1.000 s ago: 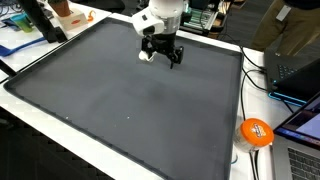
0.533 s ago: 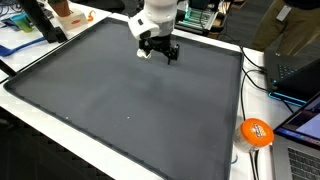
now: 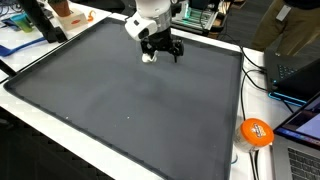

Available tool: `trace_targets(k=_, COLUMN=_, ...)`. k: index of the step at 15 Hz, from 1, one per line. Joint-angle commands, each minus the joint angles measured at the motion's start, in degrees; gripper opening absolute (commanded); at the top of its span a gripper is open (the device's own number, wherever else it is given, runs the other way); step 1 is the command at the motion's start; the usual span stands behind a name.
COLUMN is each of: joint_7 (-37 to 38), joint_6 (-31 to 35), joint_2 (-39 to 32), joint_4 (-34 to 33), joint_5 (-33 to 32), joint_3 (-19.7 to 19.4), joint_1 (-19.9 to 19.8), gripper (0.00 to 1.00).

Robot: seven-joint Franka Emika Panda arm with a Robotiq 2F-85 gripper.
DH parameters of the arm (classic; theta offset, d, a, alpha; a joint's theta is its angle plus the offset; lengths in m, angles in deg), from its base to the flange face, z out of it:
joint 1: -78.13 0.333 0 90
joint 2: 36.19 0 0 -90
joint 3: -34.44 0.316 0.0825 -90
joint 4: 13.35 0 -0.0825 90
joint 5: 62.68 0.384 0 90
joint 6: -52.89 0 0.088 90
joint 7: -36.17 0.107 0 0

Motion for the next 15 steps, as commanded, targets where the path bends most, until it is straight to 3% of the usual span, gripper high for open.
trace_targets(k=1, joint_7=-0.4, joint_6=-0.4, joint_2=0.0, joint_4=-0.2, joint_5=0.5, joint_3=0.2, joint_1=-0.3, gripper=1.0)
trace_targets(k=9, joint_7=0.4, joint_6=1.6, joint_2=-5.3, joint_4=-4.1, joint_5=5.5, joint_3=0.2, joint_1=-1.6, gripper=1.0)
trace_targets(k=15, joint_7=10.4, joint_6=1.0, joint_2=-8.8, joint_4=-6.6, joint_5=1.6, joint_3=-3.6, joint_1=0.6, gripper=1.0)
